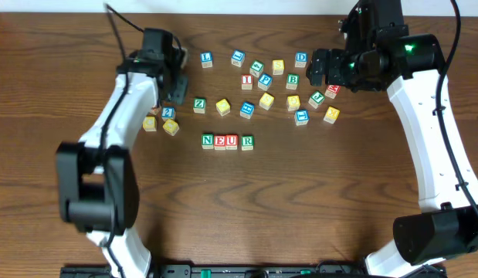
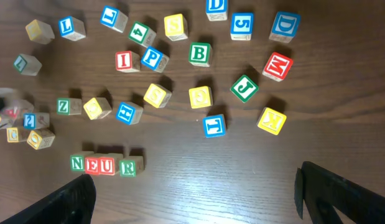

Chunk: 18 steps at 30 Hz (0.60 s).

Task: Spell out NEURIPS
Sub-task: 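Lower the left gripper onto the red I block and grasp it, then carry the red I block to the right of the R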

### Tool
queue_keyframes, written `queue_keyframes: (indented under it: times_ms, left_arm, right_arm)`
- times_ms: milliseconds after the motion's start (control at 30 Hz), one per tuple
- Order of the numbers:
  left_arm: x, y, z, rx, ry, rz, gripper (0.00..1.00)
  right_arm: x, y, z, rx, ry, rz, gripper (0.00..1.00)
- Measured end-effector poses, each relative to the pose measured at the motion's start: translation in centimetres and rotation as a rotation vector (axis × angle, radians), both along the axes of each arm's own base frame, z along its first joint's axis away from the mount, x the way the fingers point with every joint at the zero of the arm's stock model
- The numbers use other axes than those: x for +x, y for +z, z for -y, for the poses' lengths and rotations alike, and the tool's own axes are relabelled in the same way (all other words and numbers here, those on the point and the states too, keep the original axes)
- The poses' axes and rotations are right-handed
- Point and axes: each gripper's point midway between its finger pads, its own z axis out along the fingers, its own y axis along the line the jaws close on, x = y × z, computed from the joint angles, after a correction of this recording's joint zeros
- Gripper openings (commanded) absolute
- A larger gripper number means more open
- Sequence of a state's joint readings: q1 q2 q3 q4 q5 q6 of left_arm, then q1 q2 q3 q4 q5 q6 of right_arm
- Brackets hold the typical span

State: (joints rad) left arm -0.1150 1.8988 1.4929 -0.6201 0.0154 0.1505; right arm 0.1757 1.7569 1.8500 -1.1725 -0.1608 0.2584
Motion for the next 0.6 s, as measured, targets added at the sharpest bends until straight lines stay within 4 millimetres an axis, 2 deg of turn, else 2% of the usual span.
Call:
queue_keyframes:
  times_ms: [100, 233, 367, 533, 600]
  left_arm:
    - [-0.5, 3.6, 0.1, -0.062, 0.095, 0.065, 0.21]
    - [-1.5, 6.2, 1.3, -0.159, 0.163, 0.088, 0.19]
    - [-2.7, 6.7, 4.5, -0.251, 0.181, 0.056, 0.19]
    - [-4.8, 6.4, 10.0, -0.313, 0.137, -0.003, 0.19]
    - [-5.7, 6.4, 12.2, -0.325, 0.105, -0.019, 0.12]
  right_arm:
    - [0.3, 0.2, -0.1, 0.003, 0.0, 0.016, 0.99]
    - [0.8, 0.4, -0.1, 0.006, 0.0, 0.036, 0.99]
    - [0.9, 0.5, 0.0, 0.007, -0.003, 0.04, 0.99]
    - [1.2, 0.5, 1.4, 0.007, -0.037, 0.038, 0.99]
    - [1.3, 0.4, 2.5, 0.006, -0.063, 0.036, 0.99]
